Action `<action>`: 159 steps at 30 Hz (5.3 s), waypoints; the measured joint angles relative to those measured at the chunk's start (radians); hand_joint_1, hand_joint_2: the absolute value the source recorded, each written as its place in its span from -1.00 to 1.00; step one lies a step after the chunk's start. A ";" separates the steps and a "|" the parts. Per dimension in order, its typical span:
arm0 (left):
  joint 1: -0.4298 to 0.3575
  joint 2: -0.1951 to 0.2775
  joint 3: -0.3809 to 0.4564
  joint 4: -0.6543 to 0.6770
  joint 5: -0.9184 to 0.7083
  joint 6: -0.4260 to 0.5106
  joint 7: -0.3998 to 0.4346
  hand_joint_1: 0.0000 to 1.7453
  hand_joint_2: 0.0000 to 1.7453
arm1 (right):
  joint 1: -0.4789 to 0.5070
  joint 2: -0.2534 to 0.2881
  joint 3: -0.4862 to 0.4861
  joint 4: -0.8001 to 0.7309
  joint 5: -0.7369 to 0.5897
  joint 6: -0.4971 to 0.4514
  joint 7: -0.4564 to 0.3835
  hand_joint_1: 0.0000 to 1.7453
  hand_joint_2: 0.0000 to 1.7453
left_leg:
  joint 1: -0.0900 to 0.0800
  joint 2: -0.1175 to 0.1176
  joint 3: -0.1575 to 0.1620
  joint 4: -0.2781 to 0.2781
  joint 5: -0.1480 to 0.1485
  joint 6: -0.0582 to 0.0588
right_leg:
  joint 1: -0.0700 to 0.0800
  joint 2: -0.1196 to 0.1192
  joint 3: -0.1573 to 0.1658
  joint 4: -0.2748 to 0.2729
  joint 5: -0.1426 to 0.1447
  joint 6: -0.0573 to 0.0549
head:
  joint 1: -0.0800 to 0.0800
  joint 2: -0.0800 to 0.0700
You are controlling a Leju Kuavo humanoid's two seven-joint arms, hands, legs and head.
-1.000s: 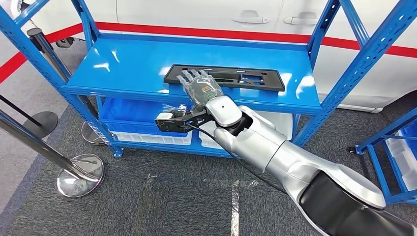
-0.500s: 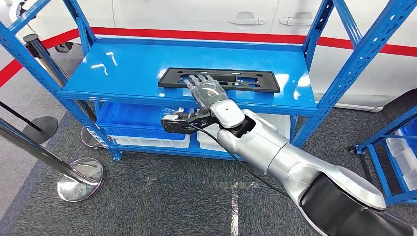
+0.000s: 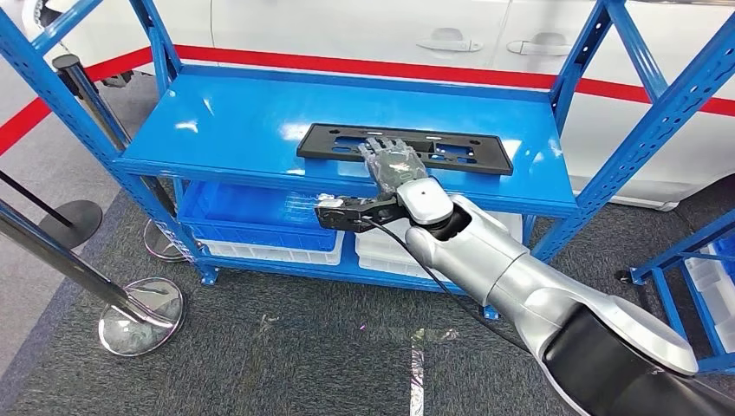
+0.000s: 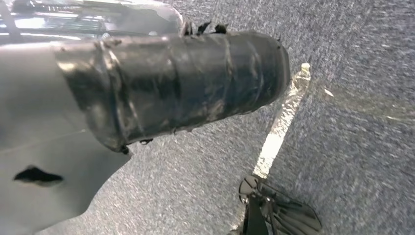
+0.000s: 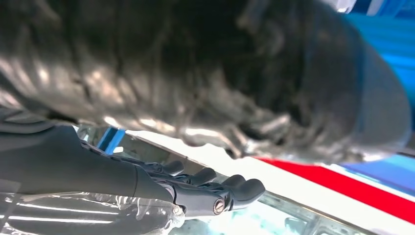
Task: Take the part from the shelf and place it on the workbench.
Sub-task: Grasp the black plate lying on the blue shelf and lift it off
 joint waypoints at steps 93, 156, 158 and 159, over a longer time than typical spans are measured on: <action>-0.004 -0.015 0.005 0.000 0.000 0.004 0.007 -1.00 -1.00 | 0.044 -0.055 0.000 0.049 0.028 0.002 0.011 -1.00 1.00 | -0.005 -0.003 0.003 -0.007 0.001 -0.001 | -0.001 -0.003 0.033 -0.071 0.031 0.001 | -0.010 0.000; -0.006 -0.012 0.008 -0.001 0.002 0.012 0.002 -1.00 -1.00 | 0.104 0.000 0.000 0.110 0.020 -0.025 -0.022 1.00 1.00 | -0.009 -0.002 0.001 0.000 -0.007 -0.007 | 0.007 -0.003 0.046 -0.094 0.031 -0.017 | -0.020 0.000; -0.005 -0.009 0.008 -0.001 0.003 0.014 0.005 -1.00 -1.00 | 0.106 0.002 0.000 0.113 0.016 -0.019 -0.028 1.00 1.00 | -0.007 -0.002 0.003 -0.002 -0.008 -0.007 | 0.008 0.000 0.047 -0.100 0.032 -0.015 | -0.020 0.000; -0.005 -0.007 0.008 -0.001 0.004 0.015 0.006 -1.00 -1.00 | 0.106 0.004 0.000 0.114 0.014 -0.015 -0.032 1.00 1.00 | -0.009 -0.001 0.005 -0.003 -0.009 -0.006 | 0.005 0.002 0.049 -0.104 0.033 -0.013 | -0.020 0.000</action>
